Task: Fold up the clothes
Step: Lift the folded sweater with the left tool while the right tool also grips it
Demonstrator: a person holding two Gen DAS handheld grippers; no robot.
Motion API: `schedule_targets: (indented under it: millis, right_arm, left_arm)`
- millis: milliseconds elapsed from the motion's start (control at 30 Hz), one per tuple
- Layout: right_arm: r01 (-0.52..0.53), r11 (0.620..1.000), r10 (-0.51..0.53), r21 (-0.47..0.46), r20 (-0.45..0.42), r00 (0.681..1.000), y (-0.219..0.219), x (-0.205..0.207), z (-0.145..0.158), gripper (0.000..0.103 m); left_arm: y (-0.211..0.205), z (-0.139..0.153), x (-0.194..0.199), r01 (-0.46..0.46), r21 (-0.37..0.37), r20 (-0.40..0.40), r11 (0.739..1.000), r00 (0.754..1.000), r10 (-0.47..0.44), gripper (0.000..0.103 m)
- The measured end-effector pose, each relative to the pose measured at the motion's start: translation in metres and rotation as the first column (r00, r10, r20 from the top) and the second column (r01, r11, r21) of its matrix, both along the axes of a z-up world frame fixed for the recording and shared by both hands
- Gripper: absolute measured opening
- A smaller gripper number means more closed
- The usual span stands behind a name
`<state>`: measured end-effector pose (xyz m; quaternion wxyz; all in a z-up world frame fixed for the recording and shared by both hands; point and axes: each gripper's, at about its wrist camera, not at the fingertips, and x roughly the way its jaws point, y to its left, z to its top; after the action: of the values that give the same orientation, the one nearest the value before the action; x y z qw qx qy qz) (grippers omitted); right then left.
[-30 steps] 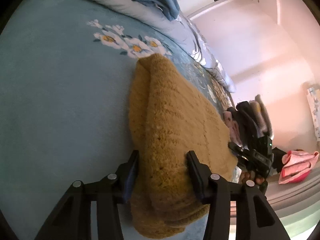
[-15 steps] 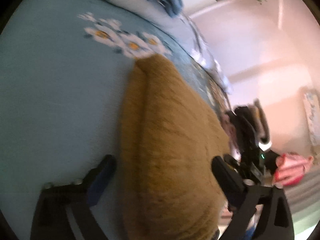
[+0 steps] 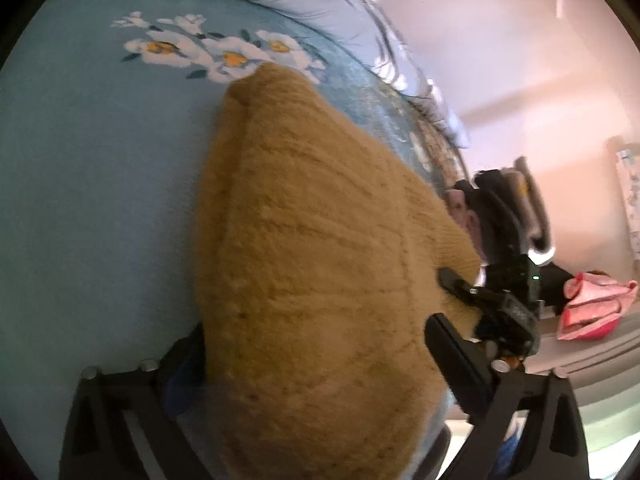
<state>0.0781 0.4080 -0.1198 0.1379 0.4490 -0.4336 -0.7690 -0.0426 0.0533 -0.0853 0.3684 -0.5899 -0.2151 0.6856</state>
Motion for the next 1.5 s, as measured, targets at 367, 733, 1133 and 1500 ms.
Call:
schedule_targets:
  millis: [367, 733, 1133, 1500]
  right_arm:
    - [-0.063, 0.995, 0.069, 0.078, -0.074, 0.995, -0.016, 0.003, 0.045, 0.038]
    - [-0.096, 0.976, 0.138, 0.196, -0.21, 0.968, 0.029, 0.032, 0.147, 0.037]
    - [0.072, 0.937, 0.052, 0.341, -0.343, 0.938, 0.198, 0.074, 0.313, 0.038]
    - [0.16, 0.876, -0.024, 0.455, -0.29, 0.957, 0.353, 0.086, 0.333, 0.038]
  left_arm:
    - [-0.004, 0.035, 0.031, -0.058, 0.001, -0.125, 0.998, 0.991, 0.057, 0.036]
    - [0.062, 0.14, 0.048, 0.066, 0.129, -0.308, 0.989, 0.951, -0.023, 0.035]
    - [0.271, 0.272, 0.014, 0.309, 0.262, -0.499, 0.914, 0.854, -0.145, 0.035]
    - [0.427, 0.256, 0.012, 0.361, 0.3, -0.458, 0.883, 0.867, -0.198, 0.035]
